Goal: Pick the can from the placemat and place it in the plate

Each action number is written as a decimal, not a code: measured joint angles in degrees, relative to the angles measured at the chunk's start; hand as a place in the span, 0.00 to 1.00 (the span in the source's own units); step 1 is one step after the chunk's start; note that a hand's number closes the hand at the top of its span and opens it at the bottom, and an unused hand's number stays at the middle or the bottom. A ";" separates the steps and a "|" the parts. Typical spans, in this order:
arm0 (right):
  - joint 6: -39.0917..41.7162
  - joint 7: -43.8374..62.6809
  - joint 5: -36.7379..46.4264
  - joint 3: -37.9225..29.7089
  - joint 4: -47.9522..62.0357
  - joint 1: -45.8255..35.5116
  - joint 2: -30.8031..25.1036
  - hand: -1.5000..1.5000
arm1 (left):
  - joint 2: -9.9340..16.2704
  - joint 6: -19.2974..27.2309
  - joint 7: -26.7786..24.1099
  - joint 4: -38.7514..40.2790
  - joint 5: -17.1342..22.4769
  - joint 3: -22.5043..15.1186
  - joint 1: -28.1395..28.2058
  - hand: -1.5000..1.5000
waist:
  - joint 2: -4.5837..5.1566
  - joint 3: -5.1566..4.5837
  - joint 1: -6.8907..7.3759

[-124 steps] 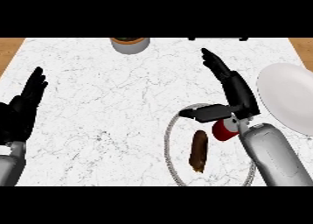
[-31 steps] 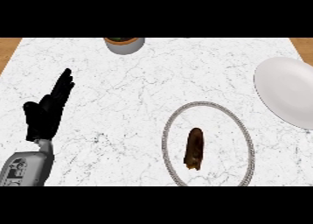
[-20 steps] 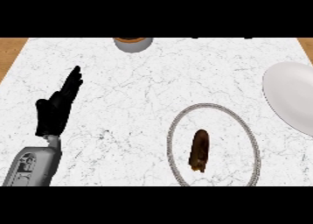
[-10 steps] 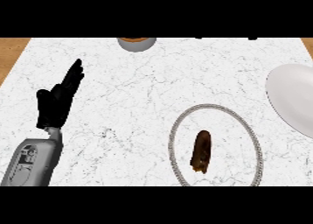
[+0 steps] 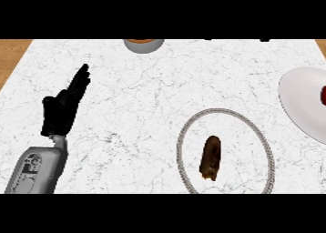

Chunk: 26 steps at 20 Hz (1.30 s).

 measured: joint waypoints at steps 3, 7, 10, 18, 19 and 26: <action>-0.94 3.06 1.36 0.77 3.76 -2.08 2.43 0.00 | -0.29 -0.13 0.04 0.13 0.05 -0.05 -0.38 0.50 | 0.15 0.03 0.22; -0.51 5.48 1.20 0.29 7.96 -3.81 5.62 0.00 | -0.82 0.07 -0.25 1.10 -0.12 -0.06 -1.22 0.50 | 0.36 0.09 0.42; -1.09 5.25 0.89 -0.21 9.89 -4.22 7.46 0.00 | -0.51 -0.19 -0.52 0.94 -0.17 0.15 -1.15 0.50 | 0.42 0.13 0.50; 5.50 0.58 -7.36 -8.02 11.88 -5.79 7.35 0.00 | -0.24 -0.20 -0.83 0.52 -0.33 0.58 -0.26 0.50 | 0.32 0.16 0.06; 6.72 0.64 -8.85 -9.44 12.03 -6.21 6.60 0.00 | -0.26 -0.22 -1.00 0.50 -0.36 0.56 -0.02 0.50 | 0.28 0.16 -0.06; 13.43 1.21 -17.71 -18.31 13.79 -3.47 -2.08 0.00 | -0.57 -0.12 -1.17 -0.80 -0.13 0.70 1.86 0.50 | 0.23 0.17 -0.55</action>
